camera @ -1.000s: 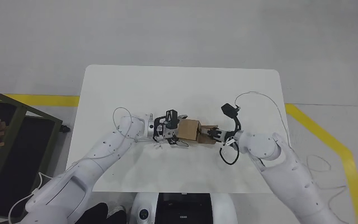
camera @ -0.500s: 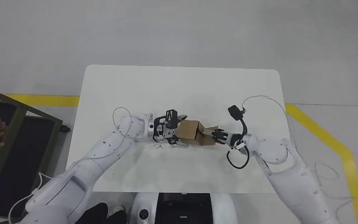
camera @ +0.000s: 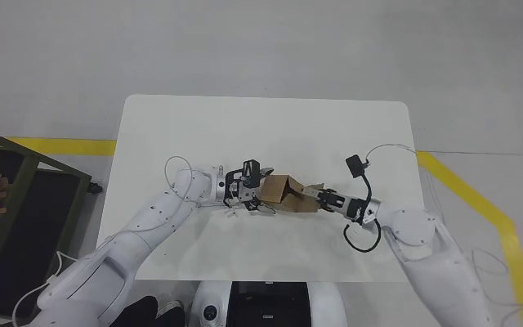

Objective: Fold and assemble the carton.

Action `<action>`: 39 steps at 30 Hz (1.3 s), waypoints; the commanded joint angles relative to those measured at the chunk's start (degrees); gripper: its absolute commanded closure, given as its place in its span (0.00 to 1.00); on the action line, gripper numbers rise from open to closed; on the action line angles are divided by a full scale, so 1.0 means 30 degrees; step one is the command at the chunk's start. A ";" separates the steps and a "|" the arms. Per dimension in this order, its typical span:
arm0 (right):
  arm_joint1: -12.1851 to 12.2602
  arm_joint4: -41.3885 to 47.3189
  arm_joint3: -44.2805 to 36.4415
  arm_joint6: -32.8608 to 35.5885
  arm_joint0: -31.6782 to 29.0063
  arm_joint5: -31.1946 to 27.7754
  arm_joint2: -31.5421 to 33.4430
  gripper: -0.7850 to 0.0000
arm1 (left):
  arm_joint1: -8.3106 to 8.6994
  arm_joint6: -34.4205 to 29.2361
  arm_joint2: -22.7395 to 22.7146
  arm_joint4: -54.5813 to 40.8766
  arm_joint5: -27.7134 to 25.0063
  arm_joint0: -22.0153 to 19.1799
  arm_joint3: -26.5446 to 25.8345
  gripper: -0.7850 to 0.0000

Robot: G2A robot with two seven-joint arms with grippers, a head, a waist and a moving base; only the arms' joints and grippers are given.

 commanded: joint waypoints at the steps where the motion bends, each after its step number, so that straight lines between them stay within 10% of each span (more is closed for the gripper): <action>1: 0.0034 0.0190 -0.0076 0.0185 -0.0132 -0.0142 0.0153 0.53 | -0.0004 -0.0021 0.0000 -0.0017 0.0004 0.0002 -0.0006 0.00; 24: 0.0281 0.1280 -0.1304 0.1177 -0.1489 -0.1980 0.0884 0.51 | -0.0061 -0.0178 0.0131 0.0051 -0.0087 -0.0122 -0.0224 0.00; 39: 0.0188 0.3266 0.0404 0.2126 -0.0515 -0.3514 0.0263 0.70 | -0.0085 -0.0130 0.0175 0.0102 -0.0076 -0.0199 -0.0290 0.00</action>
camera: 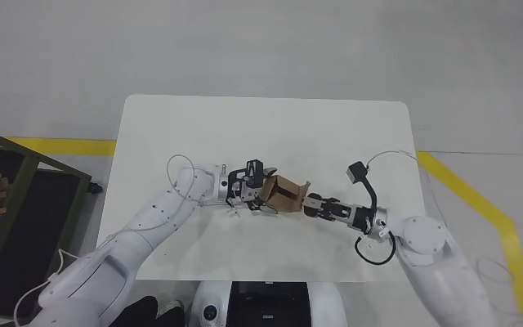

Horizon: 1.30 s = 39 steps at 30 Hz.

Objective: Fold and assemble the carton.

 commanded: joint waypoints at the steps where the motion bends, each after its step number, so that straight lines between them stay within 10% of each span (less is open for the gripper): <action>1: -0.0039 0.0163 0.0370 0.0084 0.0326 0.0009 -0.0223 0.72 | 0.0010 0.0035 -0.0011 0.0029 0.0044 0.0015 -0.0015 0.00; 39: -0.0126 -0.3547 -0.0691 -0.2753 0.1243 0.3460 -0.1278 0.79 | 0.0033 -0.0070 0.0113 0.0364 0.0004 -0.0009 -0.1119 0.00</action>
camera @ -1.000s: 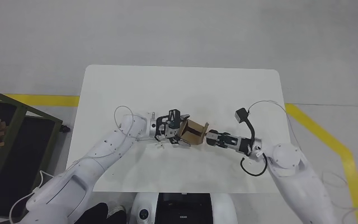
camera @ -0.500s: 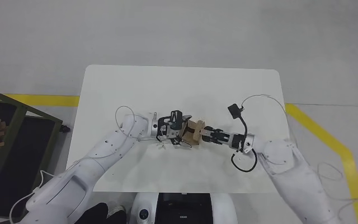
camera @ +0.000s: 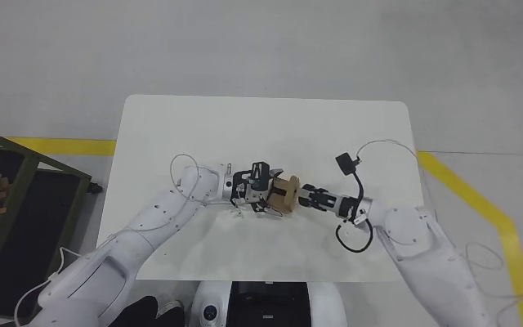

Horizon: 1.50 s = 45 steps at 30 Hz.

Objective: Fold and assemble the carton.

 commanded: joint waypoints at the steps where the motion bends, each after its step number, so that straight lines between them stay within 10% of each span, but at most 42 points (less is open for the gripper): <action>1: 0.0063 0.0201 -0.0040 -0.0062 -0.0309 -0.0337 0.0424 0.78 | 0.0010 0.0096 -0.0060 -0.0078 0.0087 0.0008 0.0155 0.00; 6: 0.0236 -0.0094 -0.0944 -0.0007 -0.1008 -0.0566 0.1252 0.61 | 0.0246 0.1067 -0.0575 -0.0339 0.0046 0.0227 0.0780 0.00; 10: 0.0342 -0.1570 -0.2783 0.0152 -0.1264 0.0378 0.1286 0.03 | 0.0635 0.2088 -0.1211 -0.0138 0.0054 0.0570 0.0948 0.00; 25: -0.0214 -0.8406 -0.4162 0.1217 0.2609 0.6965 -0.3558 0.00 | 0.1619 0.3318 -0.2801 0.0130 0.0034 0.1735 0.0337 0.00; 29: -0.0499 -0.9674 -0.3990 0.1407 0.3664 0.8572 -0.4901 0.28 | 0.1660 0.3395 -0.2819 0.0095 0.0021 0.1775 0.0326 0.00; 30: -0.0552 -1.0070 -0.4038 0.1352 0.3818 0.8980 -0.5154 0.50 | 0.1671 0.3409 -0.2824 0.0100 0.0019 0.1778 0.0337 0.00; 45: -0.0363 -1.1100 -0.6428 0.0484 0.1490 1.0391 -0.4004 0.94 | 0.1725 0.3184 -0.2744 -0.0011 0.0042 0.1750 0.0304 0.00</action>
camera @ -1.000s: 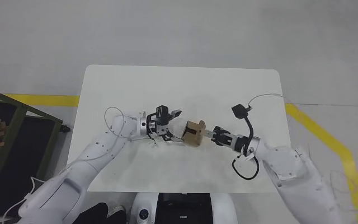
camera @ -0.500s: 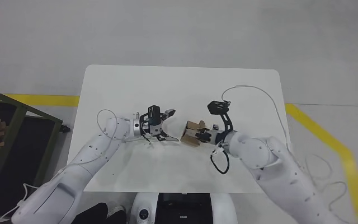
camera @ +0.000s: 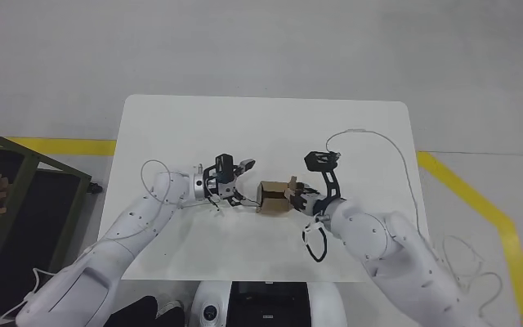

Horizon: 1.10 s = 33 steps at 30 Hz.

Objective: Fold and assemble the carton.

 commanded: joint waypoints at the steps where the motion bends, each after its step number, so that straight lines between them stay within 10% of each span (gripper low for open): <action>1: 0.0119 0.0514 -0.0292 -0.0364 -0.0835 -0.0397 0.0866 0.95 | -0.0006 -0.0150 0.0029 -0.0037 -0.0024 -0.0027 -0.0039 0.00; 15: 0.0415 0.7887 0.3430 -0.2038 -0.3762 -0.6498 0.6088 1.00 | -0.0016 -0.0578 0.0386 0.0081 -0.0527 -0.0079 -0.0198 0.00; 33: 0.0088 0.9914 0.7802 -0.2078 -0.2201 -0.8480 0.5121 1.00 | -0.0857 -0.0349 0.2168 -0.0067 -0.0390 -0.1201 0.1684 0.00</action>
